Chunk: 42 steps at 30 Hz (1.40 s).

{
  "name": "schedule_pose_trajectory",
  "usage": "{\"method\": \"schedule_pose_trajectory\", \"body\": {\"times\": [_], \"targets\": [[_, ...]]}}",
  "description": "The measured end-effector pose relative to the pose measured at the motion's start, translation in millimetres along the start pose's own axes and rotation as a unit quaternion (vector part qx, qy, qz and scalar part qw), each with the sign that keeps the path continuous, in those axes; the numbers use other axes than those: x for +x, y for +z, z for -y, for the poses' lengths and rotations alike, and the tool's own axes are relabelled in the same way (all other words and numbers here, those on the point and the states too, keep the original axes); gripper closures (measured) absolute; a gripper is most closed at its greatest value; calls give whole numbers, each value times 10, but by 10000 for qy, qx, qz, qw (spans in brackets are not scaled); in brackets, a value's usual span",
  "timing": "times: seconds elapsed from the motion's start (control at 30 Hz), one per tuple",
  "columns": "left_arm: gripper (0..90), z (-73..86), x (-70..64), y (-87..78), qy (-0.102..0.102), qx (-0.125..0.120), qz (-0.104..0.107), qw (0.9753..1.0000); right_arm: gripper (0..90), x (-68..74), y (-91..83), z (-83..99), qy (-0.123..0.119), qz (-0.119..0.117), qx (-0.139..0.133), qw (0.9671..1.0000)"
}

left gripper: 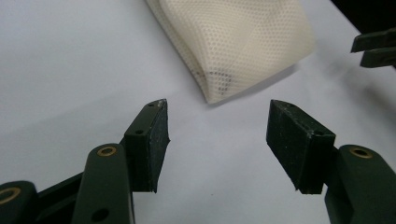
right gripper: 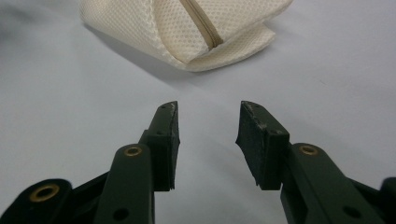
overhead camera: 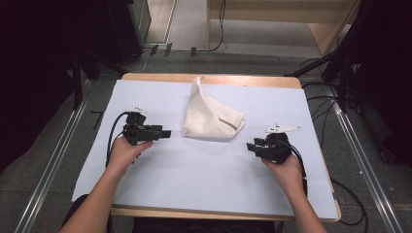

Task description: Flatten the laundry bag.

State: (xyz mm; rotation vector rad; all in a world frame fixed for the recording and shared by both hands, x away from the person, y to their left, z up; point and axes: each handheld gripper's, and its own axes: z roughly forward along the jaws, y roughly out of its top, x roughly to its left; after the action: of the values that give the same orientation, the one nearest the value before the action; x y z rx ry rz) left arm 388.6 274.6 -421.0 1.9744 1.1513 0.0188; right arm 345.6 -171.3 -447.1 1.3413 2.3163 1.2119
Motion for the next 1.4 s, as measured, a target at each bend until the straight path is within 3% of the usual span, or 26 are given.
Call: {"method": "schedule_pose_trajectory", "body": {"times": [0.2,0.47,0.7,0.87,1.13,1.4], "targets": [[397,3,-14,38,126,98,-87,9998,588,7,38,7,-18,-62,132,9999],[391,3,-14,28,168,173,-95,9997,688,79,51,-48,-110,-122,70,9998],[392,-1,-24,11,212,187,-89,9996,744,122,125,-170,-3,-144,-1,9999],[392,6,-17,-6,188,199,-114,9996,762,167,186,-257,-112,-145,43,9998],[393,24,4,-58,121,152,-129,9997,706,196,297,-554,-142,-235,-37,9996],[393,63,37,-96,47,151,-130,9998,667,284,597,-942,-290,-287,146,9991]]}}
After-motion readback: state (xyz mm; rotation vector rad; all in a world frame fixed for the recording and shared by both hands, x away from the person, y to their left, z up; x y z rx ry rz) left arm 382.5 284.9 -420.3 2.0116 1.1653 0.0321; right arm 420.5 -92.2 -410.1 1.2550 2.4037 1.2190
